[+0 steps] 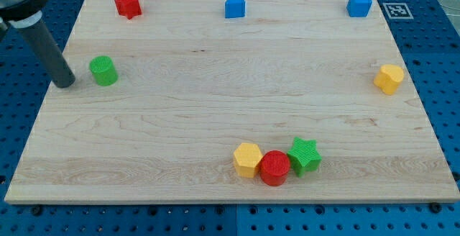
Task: Slightly move the green circle to the right side of the board
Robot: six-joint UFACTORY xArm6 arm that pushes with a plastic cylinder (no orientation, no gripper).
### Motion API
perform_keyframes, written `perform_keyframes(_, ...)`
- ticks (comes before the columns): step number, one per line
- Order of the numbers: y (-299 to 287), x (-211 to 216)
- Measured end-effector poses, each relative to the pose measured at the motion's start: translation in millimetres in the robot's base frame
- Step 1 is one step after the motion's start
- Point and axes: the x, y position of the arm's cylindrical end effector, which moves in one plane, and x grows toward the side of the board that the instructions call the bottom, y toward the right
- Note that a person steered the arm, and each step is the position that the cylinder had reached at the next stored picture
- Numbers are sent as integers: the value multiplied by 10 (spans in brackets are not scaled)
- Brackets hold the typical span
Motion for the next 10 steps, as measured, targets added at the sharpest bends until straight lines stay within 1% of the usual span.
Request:
perform_keyframes(2,51,-59)
perform_keyframes(4,272,-68)
perform_keyframes(7,287,-183)
perform_keyframes(10,398,-182)
